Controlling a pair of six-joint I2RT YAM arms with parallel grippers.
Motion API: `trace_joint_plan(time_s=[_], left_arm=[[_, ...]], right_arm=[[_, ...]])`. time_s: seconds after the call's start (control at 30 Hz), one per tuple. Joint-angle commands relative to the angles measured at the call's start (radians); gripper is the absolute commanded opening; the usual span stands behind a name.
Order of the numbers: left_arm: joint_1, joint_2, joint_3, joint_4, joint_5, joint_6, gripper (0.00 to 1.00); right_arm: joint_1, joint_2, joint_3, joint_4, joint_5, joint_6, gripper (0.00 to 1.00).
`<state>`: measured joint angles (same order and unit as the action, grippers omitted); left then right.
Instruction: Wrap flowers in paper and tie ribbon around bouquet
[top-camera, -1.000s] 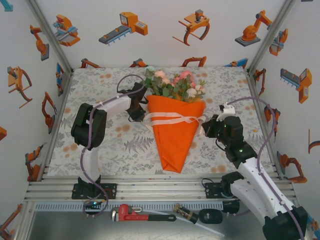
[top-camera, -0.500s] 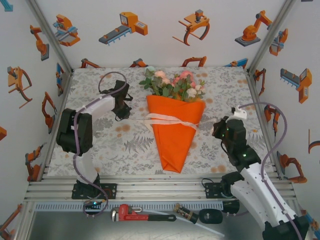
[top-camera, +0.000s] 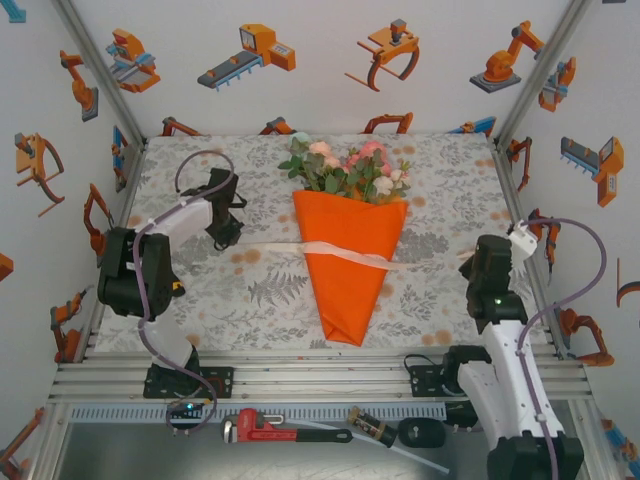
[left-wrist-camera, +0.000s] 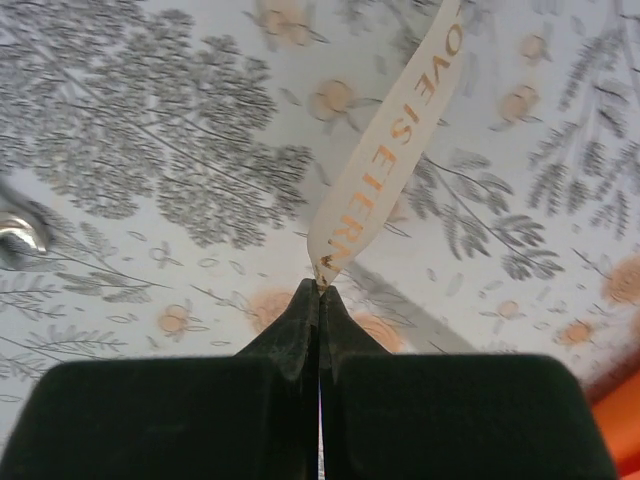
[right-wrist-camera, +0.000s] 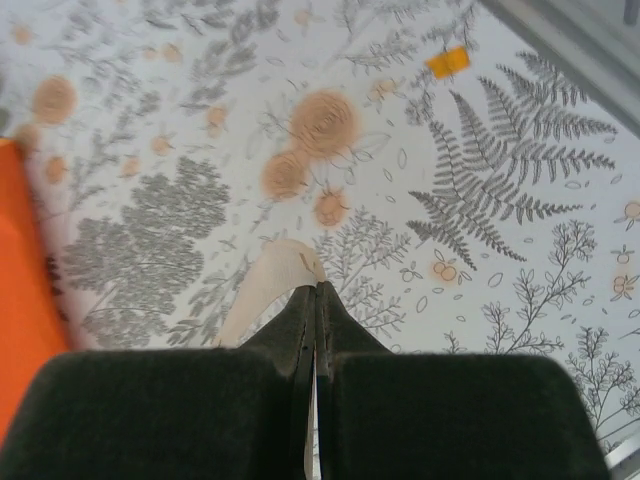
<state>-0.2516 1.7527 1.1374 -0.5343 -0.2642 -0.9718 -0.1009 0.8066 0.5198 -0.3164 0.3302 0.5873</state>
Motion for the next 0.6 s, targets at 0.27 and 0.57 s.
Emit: trace_joint_plan(time_s=[0.27, 0.57], left_arm=[[-0.046, -0.111, -0.082, 0.09, 0.077, -0.01, 0.39], [-0.159, -0.26, -0.189, 0.008, 0.06, -0.292, 0.44]], right_arm=[[-0.036, 0.342, 0.132, 0.106, -0.486, 0.064, 0.45], [0.083, 0.229, 0.097, -0.17, -0.401, 0.514, 0.66]])
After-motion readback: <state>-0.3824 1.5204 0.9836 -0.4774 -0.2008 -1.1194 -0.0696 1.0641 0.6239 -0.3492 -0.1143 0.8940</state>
